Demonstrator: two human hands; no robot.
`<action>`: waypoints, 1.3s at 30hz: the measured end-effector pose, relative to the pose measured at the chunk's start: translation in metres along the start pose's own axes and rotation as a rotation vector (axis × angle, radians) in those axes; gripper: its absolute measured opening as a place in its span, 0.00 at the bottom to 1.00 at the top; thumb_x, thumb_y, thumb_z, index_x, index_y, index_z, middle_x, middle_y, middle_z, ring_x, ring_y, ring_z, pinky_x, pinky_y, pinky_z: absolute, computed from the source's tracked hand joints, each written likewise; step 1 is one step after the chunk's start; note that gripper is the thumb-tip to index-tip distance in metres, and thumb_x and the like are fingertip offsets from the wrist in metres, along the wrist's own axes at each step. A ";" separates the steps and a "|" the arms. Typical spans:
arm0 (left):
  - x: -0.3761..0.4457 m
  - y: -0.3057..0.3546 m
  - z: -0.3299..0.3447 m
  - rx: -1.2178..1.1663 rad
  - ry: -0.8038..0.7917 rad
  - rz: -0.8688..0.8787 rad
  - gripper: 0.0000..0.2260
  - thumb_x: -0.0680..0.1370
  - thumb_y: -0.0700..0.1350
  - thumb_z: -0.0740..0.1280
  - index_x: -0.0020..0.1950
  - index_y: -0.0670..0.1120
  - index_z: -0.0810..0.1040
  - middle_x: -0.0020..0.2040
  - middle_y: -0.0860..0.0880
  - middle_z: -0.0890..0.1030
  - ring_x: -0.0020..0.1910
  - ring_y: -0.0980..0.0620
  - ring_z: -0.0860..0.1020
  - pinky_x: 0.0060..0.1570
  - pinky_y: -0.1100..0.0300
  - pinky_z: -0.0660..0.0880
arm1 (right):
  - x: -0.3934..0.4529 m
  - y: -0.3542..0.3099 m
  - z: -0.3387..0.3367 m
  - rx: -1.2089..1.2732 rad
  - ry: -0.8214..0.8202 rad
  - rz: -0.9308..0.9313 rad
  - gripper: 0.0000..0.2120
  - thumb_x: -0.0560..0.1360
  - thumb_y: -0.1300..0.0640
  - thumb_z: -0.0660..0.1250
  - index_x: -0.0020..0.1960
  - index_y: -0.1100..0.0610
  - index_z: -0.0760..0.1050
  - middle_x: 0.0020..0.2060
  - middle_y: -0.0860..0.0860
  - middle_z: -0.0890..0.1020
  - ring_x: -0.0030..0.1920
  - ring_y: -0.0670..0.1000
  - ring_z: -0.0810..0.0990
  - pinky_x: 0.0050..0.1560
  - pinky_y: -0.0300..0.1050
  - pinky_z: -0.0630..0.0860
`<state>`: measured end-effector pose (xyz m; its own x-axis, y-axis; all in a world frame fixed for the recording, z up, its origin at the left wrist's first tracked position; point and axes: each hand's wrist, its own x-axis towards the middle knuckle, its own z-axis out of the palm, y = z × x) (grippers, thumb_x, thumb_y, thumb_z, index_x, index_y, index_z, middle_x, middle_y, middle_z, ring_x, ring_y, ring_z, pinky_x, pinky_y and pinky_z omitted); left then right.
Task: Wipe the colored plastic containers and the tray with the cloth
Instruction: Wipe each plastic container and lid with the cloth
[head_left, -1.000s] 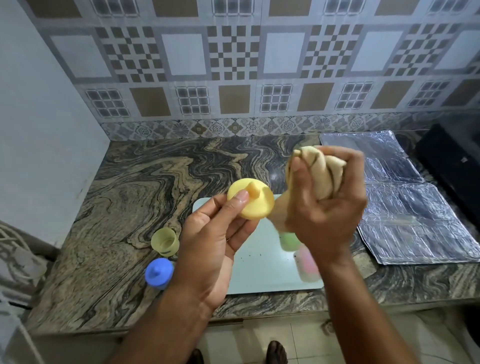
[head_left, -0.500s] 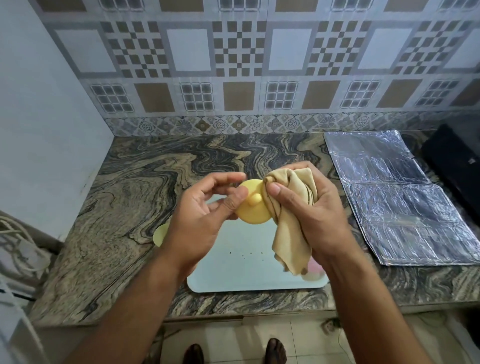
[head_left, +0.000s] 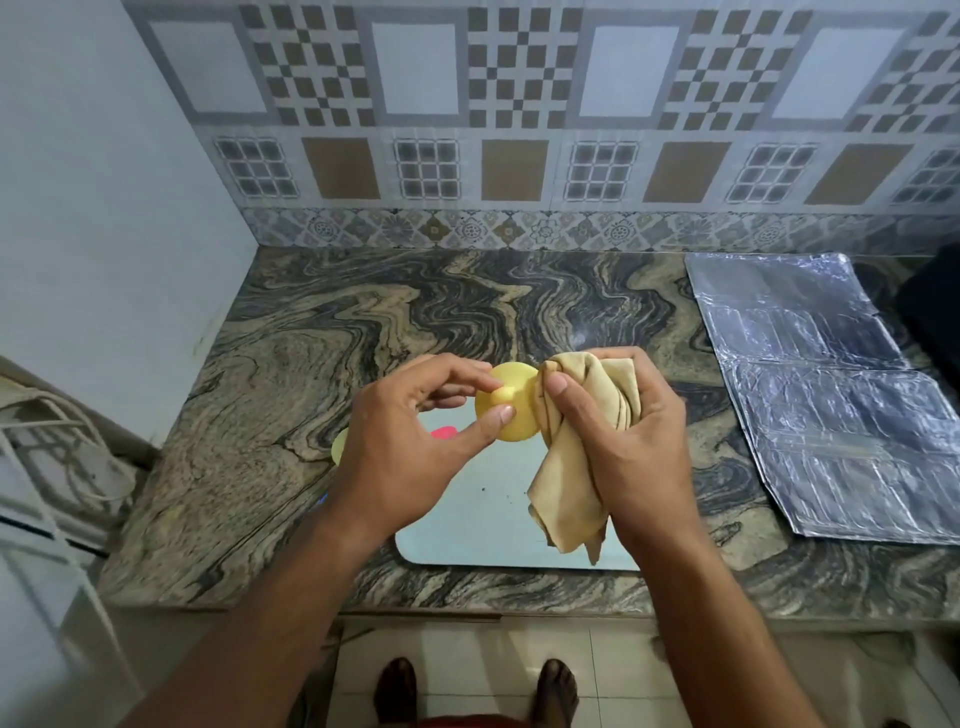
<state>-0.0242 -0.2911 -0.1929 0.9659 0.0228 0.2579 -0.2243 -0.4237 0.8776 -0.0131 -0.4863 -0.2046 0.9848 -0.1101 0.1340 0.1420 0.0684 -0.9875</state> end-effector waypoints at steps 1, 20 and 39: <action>0.002 -0.007 -0.007 -0.017 0.014 -0.026 0.08 0.74 0.43 0.80 0.51 0.50 0.86 0.55 0.56 0.87 0.55 0.55 0.86 0.56 0.57 0.82 | 0.000 0.003 0.001 -0.020 0.006 0.001 0.11 0.77 0.60 0.78 0.54 0.63 0.79 0.38 0.45 0.84 0.39 0.42 0.81 0.41 0.37 0.78; -0.003 -0.182 -0.071 0.524 -0.017 -0.422 0.08 0.73 0.47 0.81 0.45 0.51 0.83 0.42 0.50 0.85 0.42 0.52 0.83 0.44 0.53 0.83 | -0.018 0.025 0.017 -0.096 -0.021 0.091 0.11 0.76 0.54 0.80 0.50 0.56 0.79 0.41 0.49 0.83 0.42 0.48 0.80 0.46 0.50 0.79; 0.002 -0.180 -0.063 0.626 -0.046 -0.455 0.08 0.73 0.50 0.79 0.47 0.53 0.82 0.43 0.52 0.85 0.42 0.49 0.84 0.44 0.48 0.84 | -0.014 0.017 -0.007 -0.037 0.047 0.071 0.11 0.74 0.51 0.77 0.51 0.53 0.79 0.39 0.45 0.83 0.40 0.46 0.81 0.42 0.46 0.80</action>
<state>0.0099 -0.1577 -0.3247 0.9528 0.2858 -0.1021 0.2977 -0.8148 0.4974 -0.0250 -0.4903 -0.2236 0.9865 -0.1526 0.0601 0.0671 0.0415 -0.9969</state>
